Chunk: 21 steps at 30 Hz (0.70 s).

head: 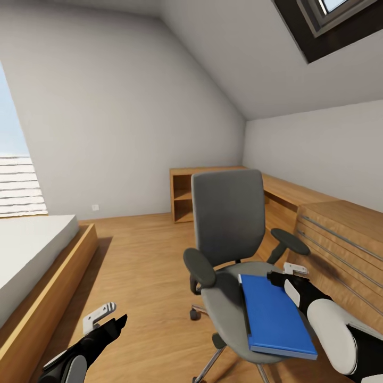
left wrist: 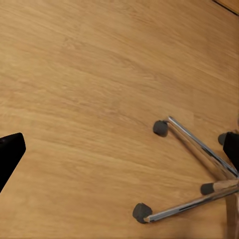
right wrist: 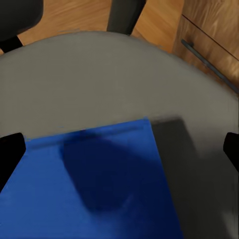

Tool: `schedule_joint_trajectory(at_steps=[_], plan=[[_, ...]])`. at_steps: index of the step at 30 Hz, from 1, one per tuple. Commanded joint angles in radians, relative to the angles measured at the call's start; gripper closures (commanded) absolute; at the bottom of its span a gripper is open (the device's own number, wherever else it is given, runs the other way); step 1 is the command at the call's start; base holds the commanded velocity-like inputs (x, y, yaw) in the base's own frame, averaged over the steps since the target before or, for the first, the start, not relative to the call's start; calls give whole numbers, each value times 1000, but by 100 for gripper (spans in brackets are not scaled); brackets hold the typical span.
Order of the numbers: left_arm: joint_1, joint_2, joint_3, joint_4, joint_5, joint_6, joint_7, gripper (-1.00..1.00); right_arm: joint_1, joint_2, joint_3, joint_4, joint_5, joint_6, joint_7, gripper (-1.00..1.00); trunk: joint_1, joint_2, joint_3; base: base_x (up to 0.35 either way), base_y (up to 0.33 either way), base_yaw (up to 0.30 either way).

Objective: In the bedroom, organize the workspace by keeping the computer under the desk, ensuring the monitor is on the desk, placing the keyboard on the desk next to the monitor, placing the mouse on the desk next to the keyboard, moving the folder from the swivel chair onto the desk next to the mouse, stacking the notebook on top of the folder with the pen on top of the notebook, and positioning the swivel chair next to the desk.

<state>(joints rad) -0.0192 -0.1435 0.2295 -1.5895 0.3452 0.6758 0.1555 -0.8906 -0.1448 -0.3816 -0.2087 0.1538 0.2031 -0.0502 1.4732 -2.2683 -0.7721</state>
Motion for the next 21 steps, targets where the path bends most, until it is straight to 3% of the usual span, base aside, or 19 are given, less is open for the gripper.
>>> schedule_joint_trajectory(at_steps=[1, 21], plan=[[-1, -1, 1, -1, 11, 5, 7, -100, -1, 1, -6, -1, 10, 6, 0, -100, 0, 0, -1, 183, 0, 0], [-1, -1, 2, -1, 11, 6, 7, -100, -1, 1, -8, -3, 10, 1, 3, -100, 0, 0, -1, 51, 0, 0]])
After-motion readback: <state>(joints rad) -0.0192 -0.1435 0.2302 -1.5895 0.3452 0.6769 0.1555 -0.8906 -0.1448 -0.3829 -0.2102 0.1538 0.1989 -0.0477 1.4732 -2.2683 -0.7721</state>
